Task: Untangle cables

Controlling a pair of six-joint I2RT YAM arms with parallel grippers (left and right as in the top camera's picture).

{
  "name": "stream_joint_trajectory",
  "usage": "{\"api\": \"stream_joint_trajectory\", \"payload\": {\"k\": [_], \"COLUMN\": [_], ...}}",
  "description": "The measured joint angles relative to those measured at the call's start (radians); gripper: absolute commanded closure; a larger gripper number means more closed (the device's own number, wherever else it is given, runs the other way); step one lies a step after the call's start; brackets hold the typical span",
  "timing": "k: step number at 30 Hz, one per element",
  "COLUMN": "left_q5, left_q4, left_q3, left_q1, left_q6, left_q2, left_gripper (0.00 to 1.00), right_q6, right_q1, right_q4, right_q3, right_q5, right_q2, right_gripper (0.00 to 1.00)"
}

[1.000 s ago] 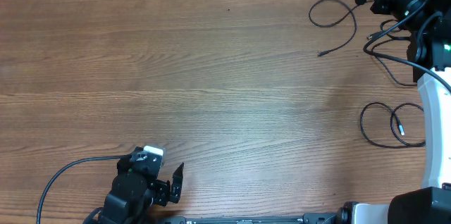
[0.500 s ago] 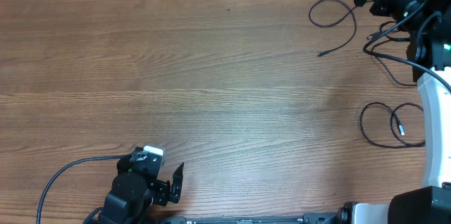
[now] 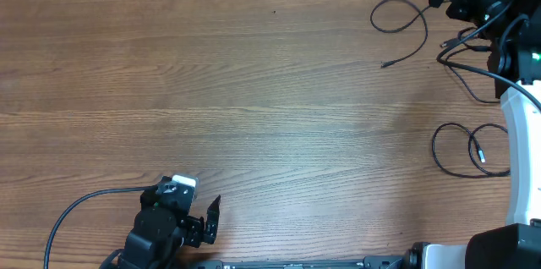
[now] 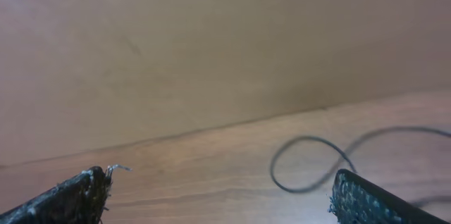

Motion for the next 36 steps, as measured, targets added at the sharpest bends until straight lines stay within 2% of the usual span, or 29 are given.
{"api": "stream_joint_trajectory", "payload": {"k": [10, 24, 31, 36], "left_q5": [0.0, 0.0, 0.0, 0.0], "left_q4": [0.0, 0.0, 0.0, 0.0], "left_q3": [0.0, 0.0, 0.0, 0.0], "left_q1": [0.0, 0.0, 0.0, 0.0], "left_q6": [0.0, 0.0, 0.0, 0.0], "left_q2": [0.0, 0.0, 0.0, 0.0], "left_gripper": [0.01, 0.0, 0.01, 0.0], "right_q6": [0.0, 0.0, 0.0, -0.014], "right_q1": [0.0, 0.0, 0.0, 0.0], "right_q4": [-0.095, 0.001, 0.0, -0.169], "right_q3": [0.0, 0.0, 0.0, -0.002], "right_q5": [0.081, 0.097, 0.022, 0.014], "right_q2": [0.001, 0.001, 0.001, -0.023], "right_gripper": [0.0, 0.0, 0.0, 0.0]}}
